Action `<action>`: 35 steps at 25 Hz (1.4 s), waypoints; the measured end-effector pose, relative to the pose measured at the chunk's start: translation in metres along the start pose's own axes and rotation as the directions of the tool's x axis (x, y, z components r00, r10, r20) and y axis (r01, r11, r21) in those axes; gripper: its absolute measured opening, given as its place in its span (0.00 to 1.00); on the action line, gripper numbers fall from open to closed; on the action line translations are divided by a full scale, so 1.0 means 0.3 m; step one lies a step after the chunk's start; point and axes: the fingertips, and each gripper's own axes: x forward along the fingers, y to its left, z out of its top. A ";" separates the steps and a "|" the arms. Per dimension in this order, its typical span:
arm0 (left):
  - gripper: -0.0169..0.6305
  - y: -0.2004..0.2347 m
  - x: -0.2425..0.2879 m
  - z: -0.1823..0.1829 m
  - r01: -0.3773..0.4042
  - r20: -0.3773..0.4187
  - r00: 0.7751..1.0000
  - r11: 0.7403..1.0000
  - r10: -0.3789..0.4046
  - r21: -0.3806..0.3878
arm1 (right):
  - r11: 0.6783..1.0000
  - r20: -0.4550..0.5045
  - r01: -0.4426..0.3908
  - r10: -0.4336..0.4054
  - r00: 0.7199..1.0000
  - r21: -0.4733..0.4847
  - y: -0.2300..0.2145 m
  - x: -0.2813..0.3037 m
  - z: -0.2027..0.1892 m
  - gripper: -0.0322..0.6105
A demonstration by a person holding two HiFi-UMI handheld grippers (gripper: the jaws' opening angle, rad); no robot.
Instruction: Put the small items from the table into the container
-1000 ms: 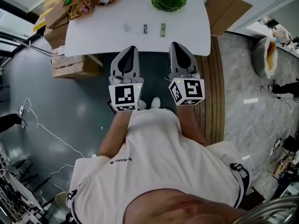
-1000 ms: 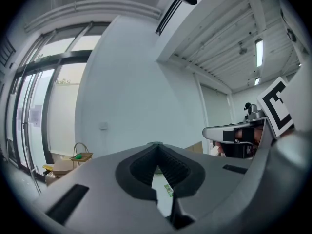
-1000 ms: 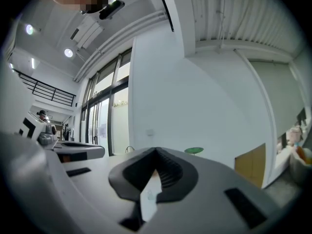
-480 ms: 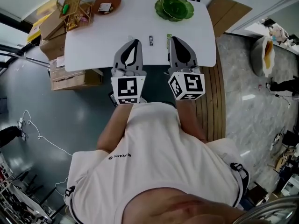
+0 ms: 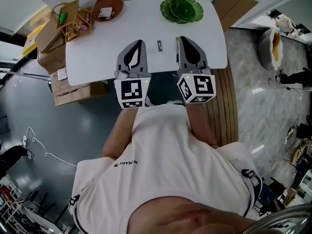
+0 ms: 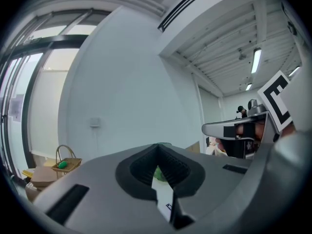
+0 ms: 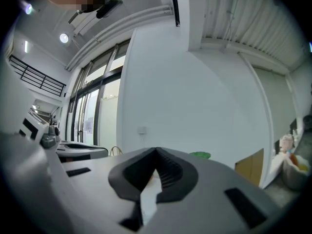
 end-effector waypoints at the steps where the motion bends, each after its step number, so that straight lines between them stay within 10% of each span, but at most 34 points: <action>1: 0.03 0.007 0.011 -0.003 0.003 -0.003 1.000 1.000 -0.003 0.000 | 1.000 -0.002 0.004 -0.004 1.000 0.000 -0.002 0.009 -0.002 0.06; 18: 0.03 0.072 0.215 -0.256 0.023 -0.285 0.958 0.993 0.012 0.120 | 0.995 -0.046 -0.101 0.101 0.994 0.001 -0.095 0.164 -0.068 0.06; 26: 0.04 0.081 0.306 -0.482 0.149 -0.533 0.845 0.943 0.034 0.297 | 0.992 -0.069 -0.127 0.128 0.989 0.016 -0.137 0.187 -0.112 0.06; 31: 0.20 0.050 0.346 -0.616 0.341 -0.617 0.787 0.816 0.023 0.466 | 0.991 -0.068 -0.137 0.136 0.988 -0.003 -0.162 0.183 -0.111 0.06; 35: 0.21 0.032 0.353 -0.726 0.448 -0.693 0.721 0.779 -0.025 0.439 | 0.992 -0.066 -0.128 0.128 0.990 -0.004 -0.191 0.171 -0.112 0.06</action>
